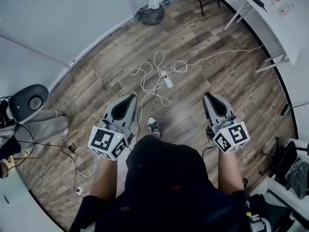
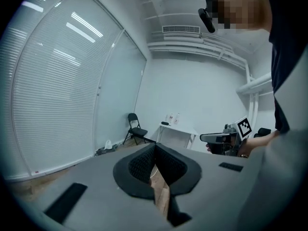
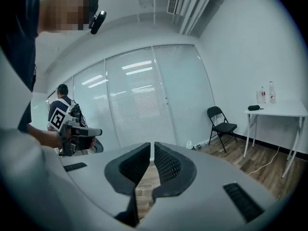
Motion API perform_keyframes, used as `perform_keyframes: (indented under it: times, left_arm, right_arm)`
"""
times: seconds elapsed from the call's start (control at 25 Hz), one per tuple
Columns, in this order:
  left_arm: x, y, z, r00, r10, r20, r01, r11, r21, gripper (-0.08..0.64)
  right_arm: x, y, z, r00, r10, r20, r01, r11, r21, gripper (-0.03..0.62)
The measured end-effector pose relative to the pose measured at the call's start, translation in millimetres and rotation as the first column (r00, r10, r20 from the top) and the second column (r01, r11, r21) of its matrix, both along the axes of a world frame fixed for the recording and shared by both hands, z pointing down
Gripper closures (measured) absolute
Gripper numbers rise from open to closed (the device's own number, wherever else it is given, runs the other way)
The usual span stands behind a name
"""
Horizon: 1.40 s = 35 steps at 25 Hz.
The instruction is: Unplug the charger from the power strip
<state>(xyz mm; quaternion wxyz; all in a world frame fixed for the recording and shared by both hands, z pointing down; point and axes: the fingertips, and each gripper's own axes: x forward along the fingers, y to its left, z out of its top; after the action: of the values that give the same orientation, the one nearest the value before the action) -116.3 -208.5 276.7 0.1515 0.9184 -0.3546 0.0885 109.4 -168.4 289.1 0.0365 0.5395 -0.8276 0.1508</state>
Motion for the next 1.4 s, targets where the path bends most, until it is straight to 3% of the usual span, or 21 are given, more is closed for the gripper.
perform_keyframes:
  times: [0.16, 0.4, 0.68, 0.8, 0.92, 1.24, 1.4]
  left_arm:
    - [-11, -63, 19, 0.999, 0.032, 0.016, -0.032, 0.999, -0.014, 0.541]
    - [25, -118, 62, 0.997, 0.073, 0.027, -0.072, 0.997, -0.04, 0.541]
    - [76, -169, 188, 0.994, 0.065, 0.089, -0.059, 0.996, -0.073, 0.541]
    - [102, -188, 260, 0.992, 0.07, 0.104, -0.06, 0.993, -0.099, 0.541]
    - [121, -201, 344, 0.987, 0.09, 0.13, -0.071, 0.987, -0.144, 0.541]
    - [142, -225, 583, 0.943, 0.227, 0.242, -0.182, 0.964, -0.196, 0.541]
    - [147, -243, 698, 0.927, 0.274, 0.257, -0.218, 0.95, -0.225, 0.541]
  right_arm:
    - [-7, -52, 19, 0.998, 0.031, -0.054, -0.032, 0.999, -0.012, 0.554]
    - [18, -100, 69, 0.996, 0.051, -0.079, -0.057, 0.996, -0.073, 0.552]
    - [56, -161, 207, 0.993, 0.001, -0.121, -0.021, 0.985, -0.17, 0.552]
    - [73, -185, 284, 0.991, -0.01, -0.133, -0.018, 0.978, -0.207, 0.55]
    - [80, -197, 371, 0.992, -0.003, -0.129, -0.033, 0.961, -0.273, 0.459]
    - [53, -220, 623, 0.986, -0.035, -0.16, -0.027, 0.928, -0.371, 0.439]
    - [37, -229, 745, 0.981, -0.081, -0.174, 0.004, 0.915, -0.404, 0.437]
